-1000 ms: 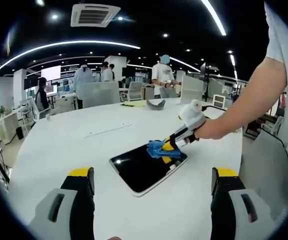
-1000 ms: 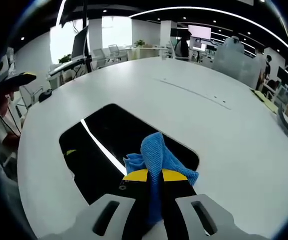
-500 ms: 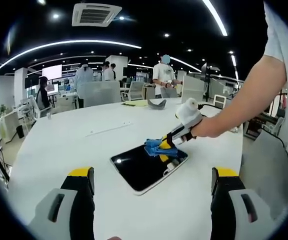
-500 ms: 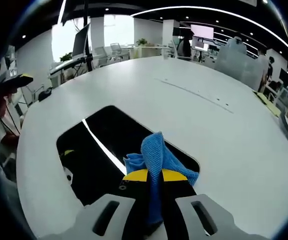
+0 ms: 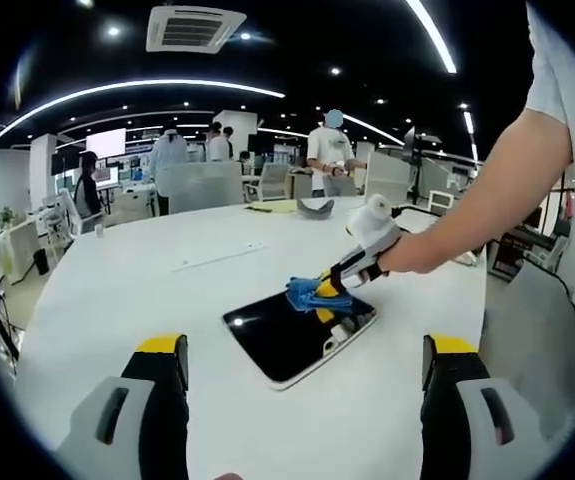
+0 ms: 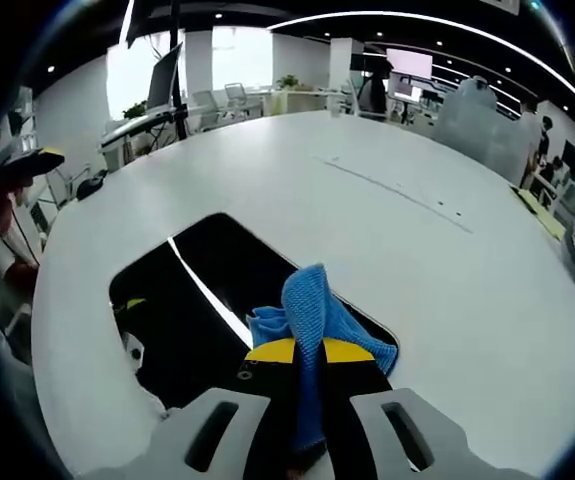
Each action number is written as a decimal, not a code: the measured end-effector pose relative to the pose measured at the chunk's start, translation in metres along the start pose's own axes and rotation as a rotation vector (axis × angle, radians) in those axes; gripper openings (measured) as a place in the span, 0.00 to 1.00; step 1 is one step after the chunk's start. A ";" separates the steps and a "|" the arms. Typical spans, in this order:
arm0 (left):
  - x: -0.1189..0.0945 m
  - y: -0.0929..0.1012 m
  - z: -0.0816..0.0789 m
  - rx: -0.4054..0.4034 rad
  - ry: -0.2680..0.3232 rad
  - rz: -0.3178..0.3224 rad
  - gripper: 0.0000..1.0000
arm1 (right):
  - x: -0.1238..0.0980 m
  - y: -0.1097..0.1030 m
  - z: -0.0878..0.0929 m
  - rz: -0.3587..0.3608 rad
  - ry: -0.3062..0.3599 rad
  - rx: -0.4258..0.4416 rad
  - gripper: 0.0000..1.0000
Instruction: Wipe the mirror surface with the cleaning cloth until all visible marks leave the cleaned area.
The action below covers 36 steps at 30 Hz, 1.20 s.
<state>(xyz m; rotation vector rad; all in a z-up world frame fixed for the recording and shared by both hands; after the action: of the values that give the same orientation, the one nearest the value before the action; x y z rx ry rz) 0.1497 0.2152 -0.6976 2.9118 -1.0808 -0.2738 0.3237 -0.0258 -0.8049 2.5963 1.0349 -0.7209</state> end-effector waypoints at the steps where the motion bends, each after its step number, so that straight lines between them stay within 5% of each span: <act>1: 0.000 0.000 0.000 -0.001 0.000 0.000 0.98 | 0.000 0.000 0.000 -0.003 0.000 -0.001 0.03; 36: 0.001 -0.003 0.006 -0.023 -0.006 0.006 0.97 | 0.024 0.007 -0.016 -0.025 -0.015 -0.025 0.03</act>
<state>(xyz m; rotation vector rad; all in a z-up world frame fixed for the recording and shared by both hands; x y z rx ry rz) 0.1515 0.2167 -0.7039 2.8890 -1.0801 -0.2936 0.3487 -0.0108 -0.8041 2.5575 1.0672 -0.7275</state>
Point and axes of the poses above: the point that each gripper's makers call its tool centre point, and the gripper's own axes: x roughly forward along the fingers, y roughly to its right, z roughly out of its underside, the point moved 6 cm from there along -x, roughly backward along the fingers, and after that the axes turned 12 degrees about y, right-handed, at the moved point
